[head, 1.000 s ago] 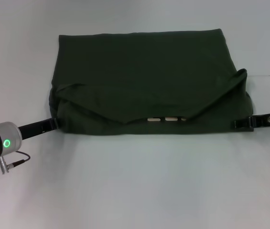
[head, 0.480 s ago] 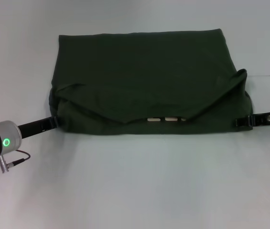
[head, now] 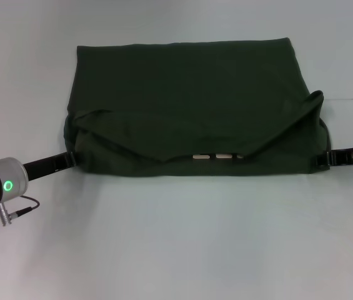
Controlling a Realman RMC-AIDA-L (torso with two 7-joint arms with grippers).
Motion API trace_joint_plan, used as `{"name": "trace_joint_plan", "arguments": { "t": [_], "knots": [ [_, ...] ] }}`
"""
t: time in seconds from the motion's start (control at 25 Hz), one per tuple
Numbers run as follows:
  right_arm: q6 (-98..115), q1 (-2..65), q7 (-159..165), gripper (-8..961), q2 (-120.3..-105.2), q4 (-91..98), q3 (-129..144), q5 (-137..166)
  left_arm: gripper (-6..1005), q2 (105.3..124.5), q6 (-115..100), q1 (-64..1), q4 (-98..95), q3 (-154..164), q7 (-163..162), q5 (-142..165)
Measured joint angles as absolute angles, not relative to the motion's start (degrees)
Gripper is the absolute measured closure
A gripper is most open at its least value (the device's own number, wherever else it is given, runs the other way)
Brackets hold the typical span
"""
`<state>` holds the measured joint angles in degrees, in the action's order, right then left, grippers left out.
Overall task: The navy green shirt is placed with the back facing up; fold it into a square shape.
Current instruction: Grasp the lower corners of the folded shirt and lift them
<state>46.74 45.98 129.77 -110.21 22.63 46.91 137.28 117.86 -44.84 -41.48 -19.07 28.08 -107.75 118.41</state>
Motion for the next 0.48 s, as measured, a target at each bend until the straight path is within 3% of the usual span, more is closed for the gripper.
{"name": "trace_joint_plan", "arguments": {
  "t": [0.48],
  "knots": [
    [46.7,45.8,129.2,717,-109.82,22.3,46.9,137.5,997,117.73,-44.9,-41.7,-19.1,28.0,-107.8,118.3]
  ]
}}
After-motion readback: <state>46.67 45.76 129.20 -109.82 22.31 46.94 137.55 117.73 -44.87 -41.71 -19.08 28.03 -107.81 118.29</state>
